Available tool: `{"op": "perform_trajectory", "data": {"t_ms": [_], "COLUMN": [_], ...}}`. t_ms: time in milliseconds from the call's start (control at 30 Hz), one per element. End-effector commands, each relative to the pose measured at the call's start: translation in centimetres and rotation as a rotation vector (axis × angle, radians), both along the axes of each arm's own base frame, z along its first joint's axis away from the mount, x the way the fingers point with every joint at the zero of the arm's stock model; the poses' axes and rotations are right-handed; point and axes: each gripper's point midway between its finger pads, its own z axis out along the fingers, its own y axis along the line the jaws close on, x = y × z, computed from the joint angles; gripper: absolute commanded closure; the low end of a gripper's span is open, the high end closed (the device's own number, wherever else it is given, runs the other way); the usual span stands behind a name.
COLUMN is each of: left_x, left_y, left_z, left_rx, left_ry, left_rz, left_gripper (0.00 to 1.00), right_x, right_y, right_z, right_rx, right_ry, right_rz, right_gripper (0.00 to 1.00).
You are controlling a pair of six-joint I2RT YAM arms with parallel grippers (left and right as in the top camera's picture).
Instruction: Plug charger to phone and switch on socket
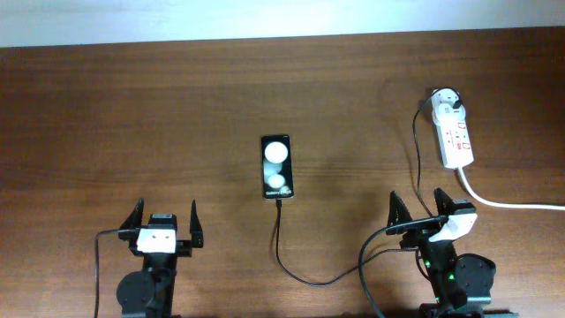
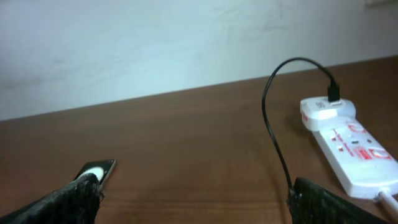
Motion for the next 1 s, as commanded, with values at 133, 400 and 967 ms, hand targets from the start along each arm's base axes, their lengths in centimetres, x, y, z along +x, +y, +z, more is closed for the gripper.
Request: {"op": "perform_trajectory", "data": {"t_ms": [133,400,967], "left_x": [0.00,0.00,0.00], "left_y": [0.22,0.22,0.22], "left_z": [-0.23,-0.23,-0.23], "left_rx": [0.017,0.017,0.017], "left_ry": [0.003,0.003,0.003], "left_rz": [0.009,0.009,0.009], "left_gripper": [0.01,0.01,0.01], "right_x": [0.21,0.25,0.25], "right_y": [-0.94,-1.66,-1.66], "right_z": [-0.28,-0.33,-0.34], "right_rx": [-0.229,-0.277,-0.277], "right_ry": [-0.040,-0.037,-0.036], "right_rz": [-0.031,-0.069,-0.068], "right_gripper": [0.01,0.01,0.01]}}
